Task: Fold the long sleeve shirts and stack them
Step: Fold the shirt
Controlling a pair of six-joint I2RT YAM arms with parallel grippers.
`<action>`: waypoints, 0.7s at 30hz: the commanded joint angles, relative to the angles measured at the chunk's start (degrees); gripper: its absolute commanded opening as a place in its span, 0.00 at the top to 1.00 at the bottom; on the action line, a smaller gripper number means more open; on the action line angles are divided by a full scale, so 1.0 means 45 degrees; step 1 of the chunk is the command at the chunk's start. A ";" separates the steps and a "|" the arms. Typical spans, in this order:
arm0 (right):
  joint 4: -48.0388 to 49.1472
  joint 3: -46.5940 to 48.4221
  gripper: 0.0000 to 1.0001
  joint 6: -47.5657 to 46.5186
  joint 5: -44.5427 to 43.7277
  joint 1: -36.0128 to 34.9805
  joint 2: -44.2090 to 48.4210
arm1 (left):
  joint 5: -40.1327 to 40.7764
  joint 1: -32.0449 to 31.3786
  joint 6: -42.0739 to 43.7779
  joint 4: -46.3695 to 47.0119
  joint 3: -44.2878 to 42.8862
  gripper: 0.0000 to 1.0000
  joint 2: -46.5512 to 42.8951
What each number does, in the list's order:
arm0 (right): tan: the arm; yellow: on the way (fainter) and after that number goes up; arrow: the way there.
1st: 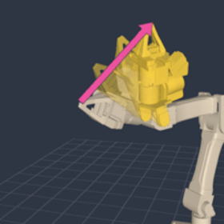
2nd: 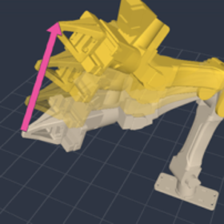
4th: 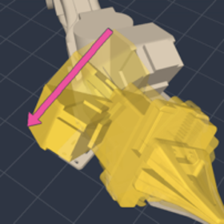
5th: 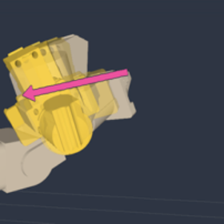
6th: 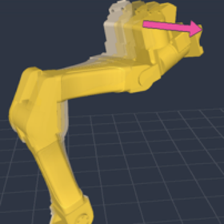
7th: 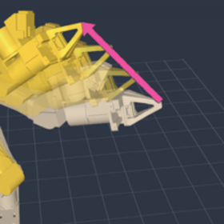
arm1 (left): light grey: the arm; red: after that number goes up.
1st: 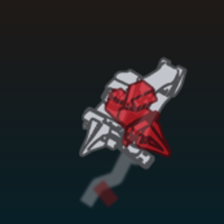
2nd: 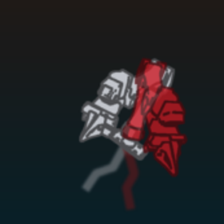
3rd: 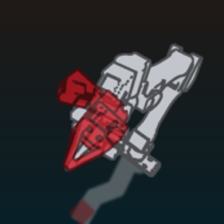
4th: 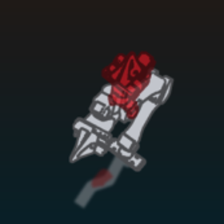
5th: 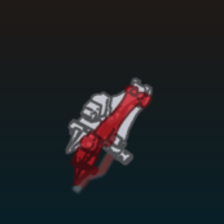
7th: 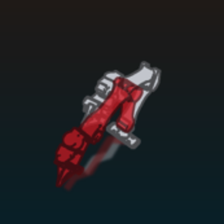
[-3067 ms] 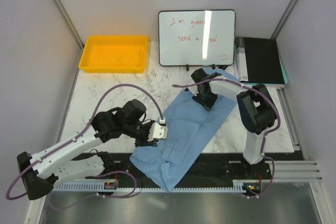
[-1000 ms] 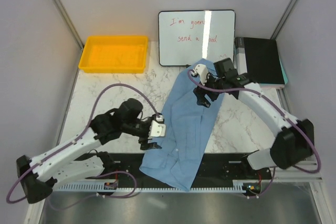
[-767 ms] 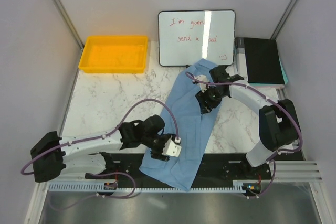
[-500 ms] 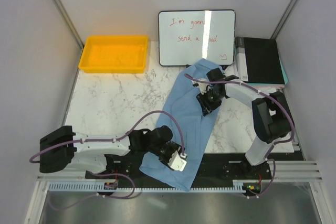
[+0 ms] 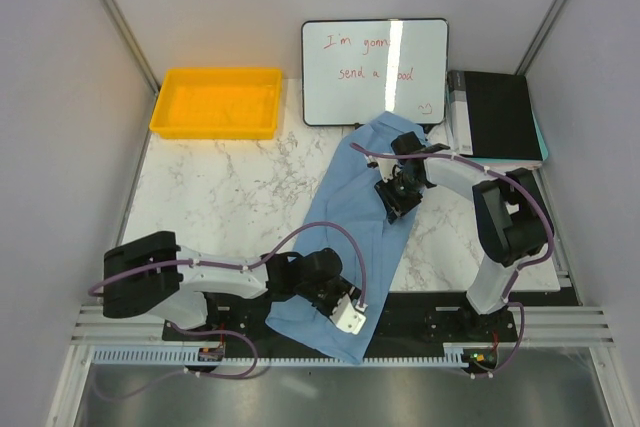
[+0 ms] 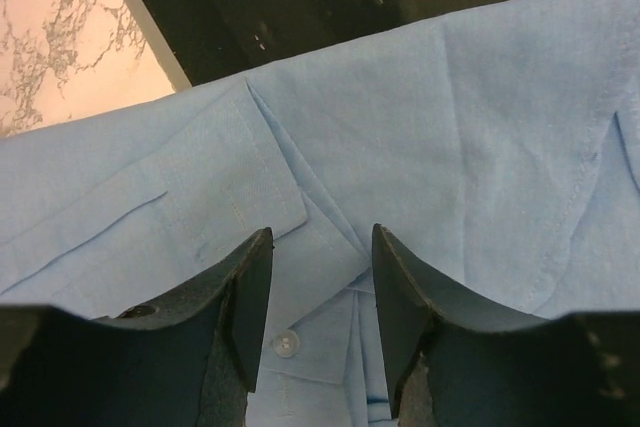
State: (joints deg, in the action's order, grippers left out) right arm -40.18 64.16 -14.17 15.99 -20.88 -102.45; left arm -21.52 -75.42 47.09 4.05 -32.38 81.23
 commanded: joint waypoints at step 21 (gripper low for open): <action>0.0121 0.0156 0.56 -0.0717 -0.0740 0.0032 -0.0845 | -0.0296 -0.0096 0.0766 -0.0411 -0.0440 0.81 -0.0099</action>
State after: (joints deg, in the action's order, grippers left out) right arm -41.25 65.08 -15.03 16.05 -20.88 -103.24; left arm -21.12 -75.50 49.74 3.86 -32.40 83.35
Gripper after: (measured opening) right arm 0.438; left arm 0.230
